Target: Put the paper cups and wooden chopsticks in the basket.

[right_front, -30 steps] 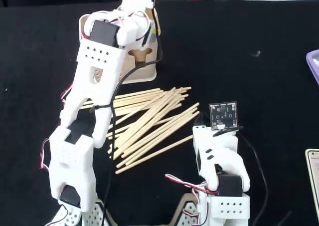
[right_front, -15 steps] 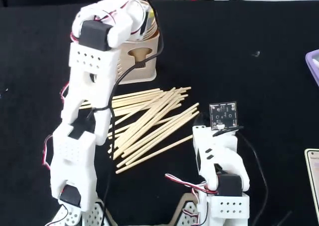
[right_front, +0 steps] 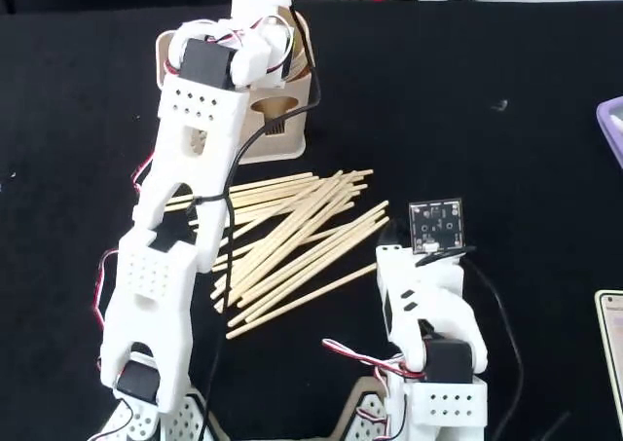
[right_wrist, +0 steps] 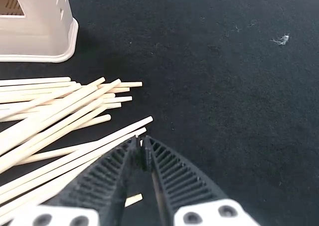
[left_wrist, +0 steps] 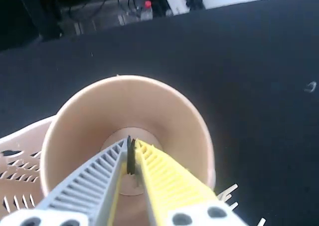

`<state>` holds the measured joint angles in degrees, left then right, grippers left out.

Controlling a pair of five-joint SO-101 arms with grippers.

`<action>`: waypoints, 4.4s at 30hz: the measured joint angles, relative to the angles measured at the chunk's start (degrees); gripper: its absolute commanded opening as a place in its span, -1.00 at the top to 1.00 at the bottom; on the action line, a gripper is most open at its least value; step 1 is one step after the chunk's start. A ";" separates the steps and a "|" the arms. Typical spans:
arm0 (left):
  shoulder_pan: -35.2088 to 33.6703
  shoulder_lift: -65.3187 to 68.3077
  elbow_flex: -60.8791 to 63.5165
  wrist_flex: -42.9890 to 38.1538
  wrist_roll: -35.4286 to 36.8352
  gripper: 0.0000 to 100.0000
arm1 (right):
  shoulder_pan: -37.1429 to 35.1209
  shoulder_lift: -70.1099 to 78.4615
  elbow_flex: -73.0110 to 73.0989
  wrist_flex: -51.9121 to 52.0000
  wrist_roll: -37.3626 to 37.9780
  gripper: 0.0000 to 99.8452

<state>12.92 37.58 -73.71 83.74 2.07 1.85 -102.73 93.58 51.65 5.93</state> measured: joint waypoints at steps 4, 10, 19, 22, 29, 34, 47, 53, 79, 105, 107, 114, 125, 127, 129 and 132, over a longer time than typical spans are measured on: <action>0.00 0.44 -3.16 0.44 0.00 0.94 | 0.00 0.00 0.00 0.00 0.00 0.97; -0.35 0.70 -16.09 1.05 -0.09 0.93 | 0.00 0.00 0.00 0.00 1.41 0.97; -8.18 -2.81 -18.73 5.54 0.00 0.68 | 0.00 0.00 0.00 0.00 2.11 0.97; -12.66 -4.75 -18.73 6.24 0.00 0.61 | 0.00 0.00 0.00 0.00 2.11 0.97; -18.55 -5.36 -18.81 13.36 0.00 0.61 | 0.00 0.00 0.00 0.00 2.11 0.97; -19.16 1.58 -19.16 15.30 0.00 0.61 | 0.00 0.00 0.00 0.00 2.11 0.97; -19.60 13.63 -19.16 15.30 0.00 0.93 | 0.00 0.00 0.00 0.00 2.11 0.97; -17.93 13.80 -19.16 16.44 -0.97 0.94 | 0.00 0.00 0.00 0.00 2.11 0.97; -13.63 3.52 1.49 16.26 -8.79 0.94 | 0.00 0.00 0.00 0.00 2.11 0.97; -12.66 -15.38 30.15 16.35 -8.53 0.94 | 0.00 0.00 0.00 0.00 2.11 0.96; -12.66 -15.65 30.51 16.18 -8.53 0.94 | -0.09 0.00 0.00 0.00 2.11 0.93; -12.48 -15.21 30.59 14.86 -6.86 0.94 | -11.16 1.93 -13.01 0.09 2.20 0.69; -12.31 -15.12 30.59 14.86 -4.92 0.94 | -16.35 32.53 -47.47 -1.23 -13.19 0.71; -12.31 -15.12 30.59 14.86 -4.92 0.94 | -17.76 38.77 -52.84 -1.23 -13.80 0.71; -12.31 -15.12 30.59 14.86 -4.75 0.94 | -19.69 44.22 -56.53 -1.23 -13.98 0.67; -12.31 -14.86 30.59 14.86 -2.73 0.94 | -24.09 50.55 -60.04 -1.67 -13.98 0.47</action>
<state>0.62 22.73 -43.12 98.59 -0.66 -22.24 -52.18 33.54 49.98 -8.04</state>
